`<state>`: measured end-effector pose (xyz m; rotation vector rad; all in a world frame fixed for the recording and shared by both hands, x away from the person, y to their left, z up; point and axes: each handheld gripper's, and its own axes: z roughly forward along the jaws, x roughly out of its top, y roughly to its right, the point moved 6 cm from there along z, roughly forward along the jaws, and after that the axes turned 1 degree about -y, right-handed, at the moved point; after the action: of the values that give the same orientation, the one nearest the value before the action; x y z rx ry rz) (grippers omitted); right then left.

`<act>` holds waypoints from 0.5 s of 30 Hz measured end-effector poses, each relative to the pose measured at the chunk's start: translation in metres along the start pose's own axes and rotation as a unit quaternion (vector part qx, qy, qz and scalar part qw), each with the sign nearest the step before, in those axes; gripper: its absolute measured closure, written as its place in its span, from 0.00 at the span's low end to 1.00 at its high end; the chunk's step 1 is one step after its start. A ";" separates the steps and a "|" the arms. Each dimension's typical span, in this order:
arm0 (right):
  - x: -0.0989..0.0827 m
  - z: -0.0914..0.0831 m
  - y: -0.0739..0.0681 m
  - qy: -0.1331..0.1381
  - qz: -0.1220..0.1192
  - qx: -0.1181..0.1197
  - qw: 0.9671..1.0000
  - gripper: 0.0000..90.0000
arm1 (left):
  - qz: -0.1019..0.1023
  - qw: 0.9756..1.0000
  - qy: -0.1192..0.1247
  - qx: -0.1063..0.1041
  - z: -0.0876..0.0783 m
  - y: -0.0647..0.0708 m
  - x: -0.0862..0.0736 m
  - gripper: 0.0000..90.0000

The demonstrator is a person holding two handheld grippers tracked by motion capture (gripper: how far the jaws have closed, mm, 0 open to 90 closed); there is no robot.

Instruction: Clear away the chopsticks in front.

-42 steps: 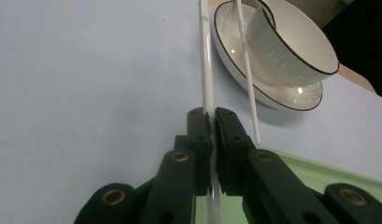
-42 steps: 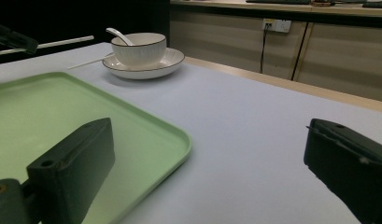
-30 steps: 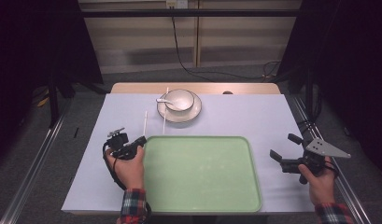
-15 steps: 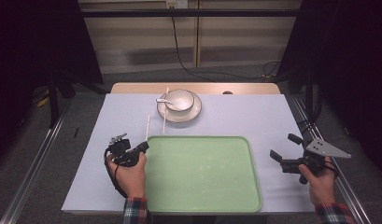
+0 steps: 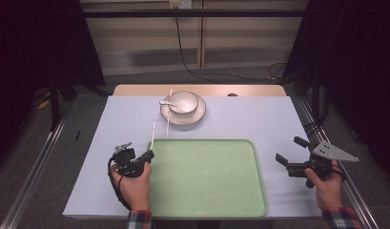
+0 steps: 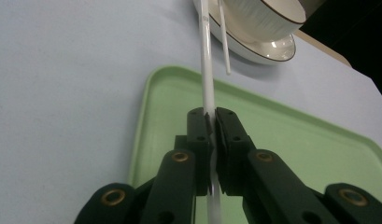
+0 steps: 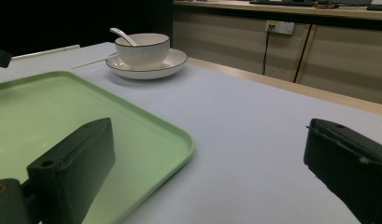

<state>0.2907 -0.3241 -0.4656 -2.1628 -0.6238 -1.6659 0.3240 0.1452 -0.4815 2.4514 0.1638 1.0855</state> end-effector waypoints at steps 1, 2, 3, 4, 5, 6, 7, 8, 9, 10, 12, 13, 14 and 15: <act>0.000 0.000 0.000 -0.001 -0.001 0.001 1.000 0.01 | -0.005 1.000 -0.003 -0.002 0.000 0.000 -0.001 0.95; 0.000 0.000 0.000 -0.001 -0.001 0.001 1.000 0.01 | -0.002 1.000 -0.004 -0.002 0.000 0.000 -0.002 0.95; 0.000 0.000 0.000 -0.001 -0.002 -0.001 1.000 0.01 | 0.002 1.000 -0.005 0.001 0.000 -0.001 -0.003 0.95; 0.000 0.000 0.000 0.000 -0.002 0.001 1.000 0.01 | -0.006 1.000 -0.003 -0.002 -0.001 0.000 -0.004 0.95; 0.000 0.000 0.000 0.000 -0.002 0.001 1.000 0.01 | -0.003 1.000 -0.005 0.000 -0.001 -0.001 -0.004 0.95; 0.000 0.000 0.000 0.000 -0.002 0.001 1.000 0.01 | -0.003 1.000 -0.005 0.000 -0.001 -0.001 -0.004 0.95; 0.000 0.000 0.000 -0.001 -0.004 -0.001 1.000 0.01 | -0.001 1.000 -0.004 0.001 -0.003 -0.001 -0.006 0.95; 0.000 0.000 0.000 0.001 -0.001 -0.001 1.000 0.01 | -0.003 1.000 -0.004 0.001 -0.003 -0.001 -0.006 0.95; 0.000 0.000 0.000 0.001 -0.002 -0.001 1.000 0.01 | -0.004 1.000 -0.003 0.001 -0.004 -0.001 -0.006 0.95; 0.000 0.000 0.000 0.001 -0.003 0.000 1.000 0.01 | -0.005 1.000 -0.002 -0.002 -0.004 -0.002 -0.007 0.95; 0.000 -0.001 -0.001 -0.001 0.000 0.001 1.000 0.01 | -0.004 1.000 -0.003 0.002 -0.006 -0.002 -0.008 0.95; 0.000 -0.001 0.000 -0.001 -0.002 0.000 1.000 0.01 | 0.002 1.000 -0.003 0.002 -0.007 -0.003 -0.008 0.95; 0.000 -0.001 0.000 -0.001 -0.002 0.000 1.000 0.01 | -0.006 1.000 -0.003 0.000 -0.008 -0.002 -0.009 0.95; 0.000 0.000 0.000 0.000 -0.004 -0.001 1.000 0.01 | -0.005 1.000 -0.004 -0.001 -0.009 -0.002 -0.010 0.95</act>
<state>0.2904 -0.3243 -0.4652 -2.1652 -0.6317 -1.6704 0.3109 0.1474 -0.4838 2.4513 0.1723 1.0713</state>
